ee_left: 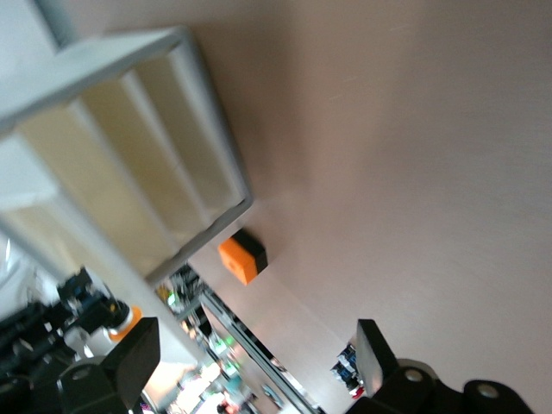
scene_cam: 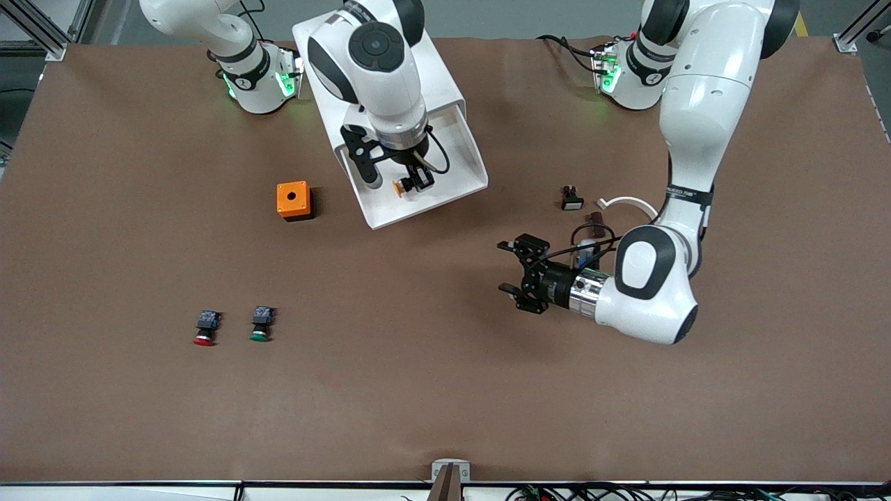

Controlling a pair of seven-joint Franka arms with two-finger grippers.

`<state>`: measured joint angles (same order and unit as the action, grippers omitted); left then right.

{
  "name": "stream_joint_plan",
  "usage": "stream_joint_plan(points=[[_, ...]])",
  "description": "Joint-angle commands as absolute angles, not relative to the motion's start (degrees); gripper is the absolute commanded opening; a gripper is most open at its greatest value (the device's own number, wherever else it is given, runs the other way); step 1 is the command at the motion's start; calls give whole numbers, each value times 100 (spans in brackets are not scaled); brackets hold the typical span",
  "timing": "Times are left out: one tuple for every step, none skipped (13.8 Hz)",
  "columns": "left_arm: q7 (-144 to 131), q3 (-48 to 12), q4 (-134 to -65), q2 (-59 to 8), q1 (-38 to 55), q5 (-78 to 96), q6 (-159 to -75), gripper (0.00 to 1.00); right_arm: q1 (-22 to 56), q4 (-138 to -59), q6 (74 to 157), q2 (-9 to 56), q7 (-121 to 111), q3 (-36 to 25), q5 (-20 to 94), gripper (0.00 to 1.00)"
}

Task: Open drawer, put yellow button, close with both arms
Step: 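Lower the yellow button into the open drawer and open the right gripper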

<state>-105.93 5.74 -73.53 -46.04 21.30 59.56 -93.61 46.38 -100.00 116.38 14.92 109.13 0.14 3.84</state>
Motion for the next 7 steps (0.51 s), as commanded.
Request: stream_joint_plan(points=[[-9417, 738, -7330, -4535, 1934, 5749, -9316, 100, 4711, -9818, 11567, 1556, 11092, -62, 255, 100], [-9013, 756, -7321, -4535, 1899, 5470, -9316, 100, 4667, -9765, 11540, 1556, 11005, -62, 255, 100], [-8678, 747, -7321, -4457, 1898, 5014, -9316, 100, 4606, -9660, 11523, 1547, 10795, -88, 255, 100], [-8396, 738, -7321, -4343, 1925, 4557, -9308, 100, 4492, -9555, 11392, 1547, 10367, -97, 255, 100], [-8080, 686, -7321, -4229, 2012, 3909, -9308, 100, 4282, -9415, 11138, 1547, 9597, -97, 255, 100], [-7886, 572, -7321, -4193, 2065, 3415, -9308, 100, 4019, -9274, 10849, 1538, 8719, -97, 264, 100], [-7832, 458, -7321, -4140, 2065, 3149, -9308, 100, 3686, -9177, 10593, 1538, 7779, -97, 264, 100]])
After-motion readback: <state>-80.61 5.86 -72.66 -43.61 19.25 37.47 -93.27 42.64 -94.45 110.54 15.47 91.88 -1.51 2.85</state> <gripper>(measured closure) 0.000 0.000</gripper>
